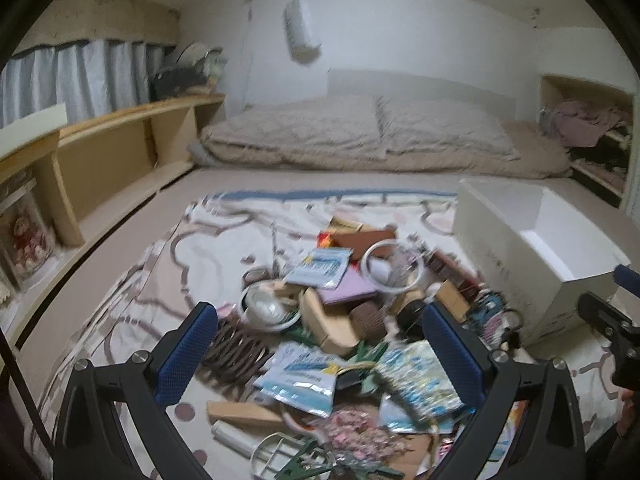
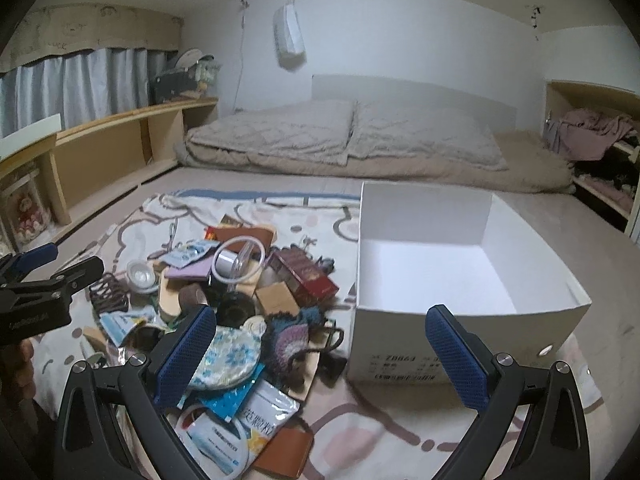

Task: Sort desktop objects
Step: 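Move both tools down toward the pile of items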

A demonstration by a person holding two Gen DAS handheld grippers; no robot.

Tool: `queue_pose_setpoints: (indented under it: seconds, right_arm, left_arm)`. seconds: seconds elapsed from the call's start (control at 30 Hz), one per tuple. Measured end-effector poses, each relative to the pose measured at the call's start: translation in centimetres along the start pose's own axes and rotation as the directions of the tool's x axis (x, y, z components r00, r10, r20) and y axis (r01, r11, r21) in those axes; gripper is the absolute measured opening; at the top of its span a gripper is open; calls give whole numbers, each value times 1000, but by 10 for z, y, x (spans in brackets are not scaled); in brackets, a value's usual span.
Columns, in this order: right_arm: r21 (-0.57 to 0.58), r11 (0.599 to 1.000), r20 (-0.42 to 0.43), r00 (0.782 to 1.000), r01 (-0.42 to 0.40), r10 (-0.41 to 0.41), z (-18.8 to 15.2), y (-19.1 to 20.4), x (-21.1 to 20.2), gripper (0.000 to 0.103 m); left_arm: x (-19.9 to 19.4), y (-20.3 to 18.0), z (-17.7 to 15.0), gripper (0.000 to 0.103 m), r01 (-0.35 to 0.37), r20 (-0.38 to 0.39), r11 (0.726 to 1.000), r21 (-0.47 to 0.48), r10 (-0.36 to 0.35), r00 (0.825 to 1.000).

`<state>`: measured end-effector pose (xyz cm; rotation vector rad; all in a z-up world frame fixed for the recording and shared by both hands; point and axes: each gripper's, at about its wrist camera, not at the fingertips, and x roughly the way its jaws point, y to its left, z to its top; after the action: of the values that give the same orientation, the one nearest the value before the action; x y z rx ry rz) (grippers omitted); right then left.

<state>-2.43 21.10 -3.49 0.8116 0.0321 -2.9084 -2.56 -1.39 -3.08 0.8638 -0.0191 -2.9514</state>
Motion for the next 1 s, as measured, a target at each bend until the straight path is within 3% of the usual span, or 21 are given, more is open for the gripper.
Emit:
queue_pose_setpoints:
  seconds: [0.4,0.6,1.0]
  right_arm:
    - [13,999,-103,993,-50,51,-11,8,18,103]
    - [7,997,-142,987,-79,79,-14,14,23,103]
    - [-87,981,-201,967,-174,153,-16,45,37,103]
  left_arm:
    - [27,29,-9,103,-55,-144,994,-93,41,989]
    - [46,45,-18,103,-113,-226,990,-80,92,970]
    - [57,49,-26,103,-95,-315,991,-95,61,947]
